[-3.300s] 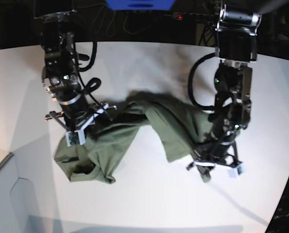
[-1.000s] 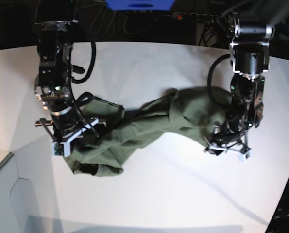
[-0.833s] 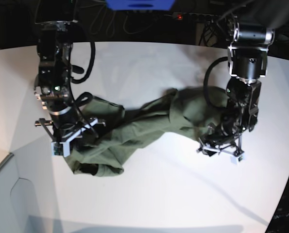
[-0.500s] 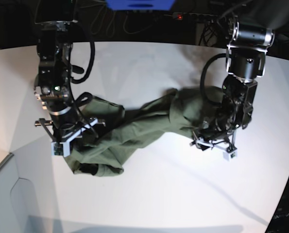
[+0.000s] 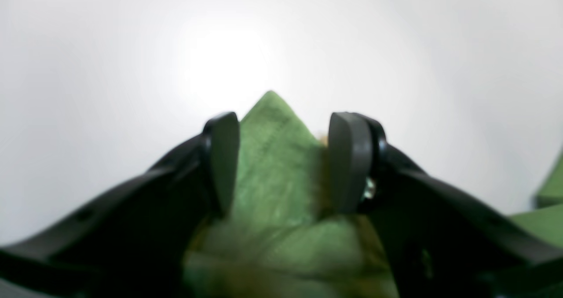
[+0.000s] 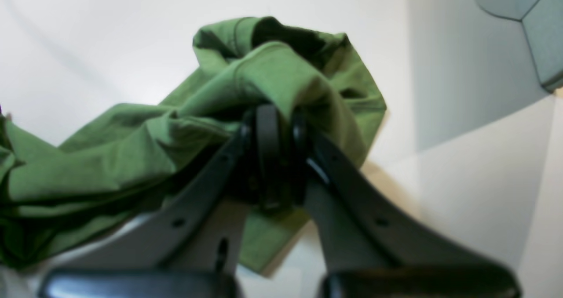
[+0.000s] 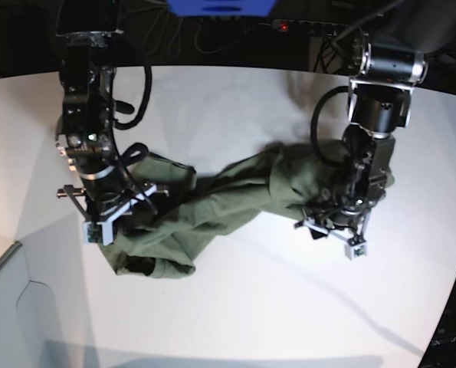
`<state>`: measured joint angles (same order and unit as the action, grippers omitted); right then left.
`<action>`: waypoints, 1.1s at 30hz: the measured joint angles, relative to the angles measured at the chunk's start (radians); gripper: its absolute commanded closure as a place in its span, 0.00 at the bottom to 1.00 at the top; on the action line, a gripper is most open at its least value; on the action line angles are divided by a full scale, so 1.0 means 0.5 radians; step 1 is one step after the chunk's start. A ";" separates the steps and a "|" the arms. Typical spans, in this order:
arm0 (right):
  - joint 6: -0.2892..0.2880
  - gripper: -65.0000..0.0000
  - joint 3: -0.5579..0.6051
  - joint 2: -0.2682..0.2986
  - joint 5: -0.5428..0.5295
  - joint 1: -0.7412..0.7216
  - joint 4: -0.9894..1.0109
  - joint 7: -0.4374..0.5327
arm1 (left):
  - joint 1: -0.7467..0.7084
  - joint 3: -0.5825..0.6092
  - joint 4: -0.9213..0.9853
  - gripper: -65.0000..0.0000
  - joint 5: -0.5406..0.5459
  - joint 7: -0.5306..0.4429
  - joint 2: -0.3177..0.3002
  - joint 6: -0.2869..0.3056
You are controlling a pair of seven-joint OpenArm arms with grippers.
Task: Layout the t-shirt on the table in an organized manner, then fold the t-shirt properly
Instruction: 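Pull the shirt taut between both grippers, left gripper moving outward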
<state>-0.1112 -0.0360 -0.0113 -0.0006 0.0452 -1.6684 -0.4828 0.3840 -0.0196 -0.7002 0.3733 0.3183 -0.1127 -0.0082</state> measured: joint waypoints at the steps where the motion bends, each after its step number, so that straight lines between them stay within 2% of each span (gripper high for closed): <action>1: 0.000 1.00 0.000 0.001 0.000 0.006 0.000 0.000 | 0.000 -0.002 0.009 0.54 -0.079 -0.009 0.018 -0.002; 4: -0.001 1.00 0.000 0.000 0.000 0.010 0.001 -0.005 | 0.015 -0.011 0.031 0.74 -0.294 -0.011 0.071 -0.053; 7: -0.001 1.00 0.000 0.000 0.000 0.010 0.001 0.000 | 0.015 -0.011 0.037 0.97 -0.388 -0.011 0.092 -0.050; 8: -0.001 1.00 0.000 0.000 0.000 0.010 0.001 0.000 | 0.015 -0.011 0.037 1.00 -0.397 -0.011 0.093 -0.044; 12: 0.000 1.00 0.000 0.000 0.000 0.010 0.001 0.000 | 0.014 -0.009 0.031 1.00 -0.424 -0.009 0.094 -0.043; 15: -0.001 1.00 0.000 0.000 0.000 0.010 0.001 -0.002 | -0.022 -0.018 -0.078 1.00 -0.415 0.070 0.092 -0.035; 18: 0.000 1.00 0.000 0.000 0.000 0.009 0.002 -0.003 | -0.146 -0.019 -0.340 1.00 -0.399 0.201 0.087 -0.024; 21: 0.000 1.00 0.000 0.000 0.000 0.011 0.002 -0.004 | -0.268 -0.064 -0.676 1.00 -0.403 0.245 0.095 -0.027; 26: 0.000 1.00 -0.002 0.000 -0.001 0.005 0.002 -0.002 | -0.266 -0.282 -1.170 1.00 -0.394 0.186 0.105 -0.008; 28: 0.000 1.00 -0.004 0.000 0.000 0.005 0.002 -0.005 | -0.291 -0.374 -1.315 1.00 -0.311 0.179 0.119 -0.016; 33: -0.001 1.00 -0.006 0.000 0.001 -0.031 0.032 0.004 | -0.346 -0.527 -1.539 1.00 0.050 0.224 0.119 -0.023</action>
<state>-0.1116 -0.0391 -0.0113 -0.0002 0.0296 -1.6524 -0.4808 0.2111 -0.2832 -1.4696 0.3981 0.4301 -0.0532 -0.0196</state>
